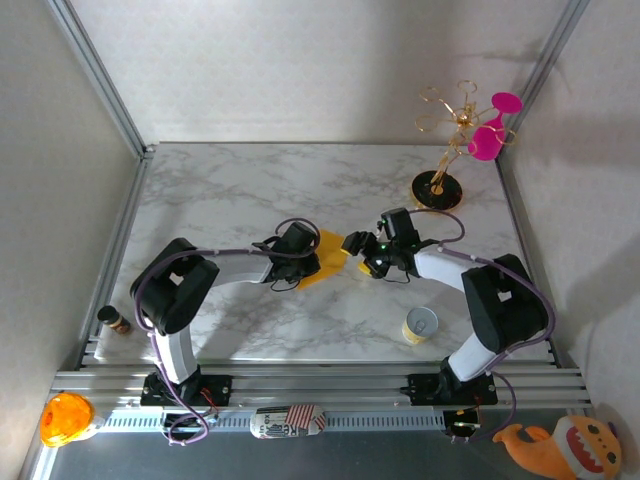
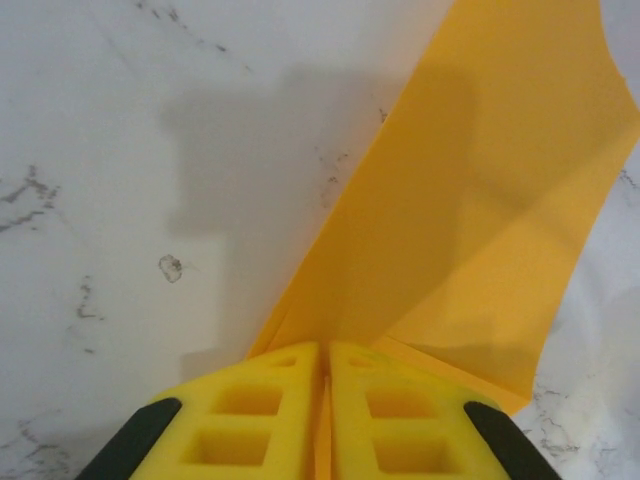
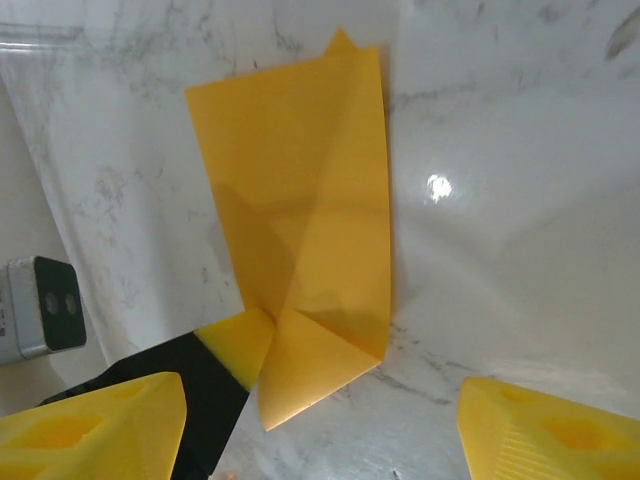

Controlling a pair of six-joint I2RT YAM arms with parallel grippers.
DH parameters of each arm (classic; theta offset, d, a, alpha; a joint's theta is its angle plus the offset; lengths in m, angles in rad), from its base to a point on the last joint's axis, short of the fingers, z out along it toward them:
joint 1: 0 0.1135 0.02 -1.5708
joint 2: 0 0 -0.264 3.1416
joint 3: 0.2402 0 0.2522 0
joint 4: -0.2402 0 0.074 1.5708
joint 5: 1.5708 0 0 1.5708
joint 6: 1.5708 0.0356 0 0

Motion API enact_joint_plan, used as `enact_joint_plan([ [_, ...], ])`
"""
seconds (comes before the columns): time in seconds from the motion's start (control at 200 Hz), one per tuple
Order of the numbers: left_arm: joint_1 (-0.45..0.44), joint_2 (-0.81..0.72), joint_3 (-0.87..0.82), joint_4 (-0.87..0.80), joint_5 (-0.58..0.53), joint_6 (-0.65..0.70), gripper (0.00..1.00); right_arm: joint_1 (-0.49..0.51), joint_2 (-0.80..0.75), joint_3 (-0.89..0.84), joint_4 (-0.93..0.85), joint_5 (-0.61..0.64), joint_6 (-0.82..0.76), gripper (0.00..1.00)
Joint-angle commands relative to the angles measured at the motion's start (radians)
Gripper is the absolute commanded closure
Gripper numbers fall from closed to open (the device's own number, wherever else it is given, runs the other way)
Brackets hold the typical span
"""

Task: Fold a paper plane with a square sheet of paper (pick it up from the middle)
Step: Fold the wing for the fifth time at the center of the table.

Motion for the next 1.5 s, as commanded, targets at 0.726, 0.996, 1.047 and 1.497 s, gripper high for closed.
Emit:
enact_joint_plan([
  [0.726,0.023,0.004,-0.063,-0.010,0.037,-0.019,0.88,0.095,0.170,0.086,0.009,0.004,0.131,0.65],
  [0.996,0.026,-0.002,-0.068,-0.010,0.043,-0.022,0.88,0.095,0.184,0.106,0.045,-0.014,0.098,0.69],
  [1.047,0.029,-0.004,-0.070,-0.008,0.048,-0.023,0.88,0.095,0.175,0.099,0.068,-0.017,0.093,0.70],
  [1.497,0.073,-0.009,-0.129,0.097,0.160,-0.062,0.87,0.092,0.185,0.076,0.128,-0.040,0.055,0.75],
])
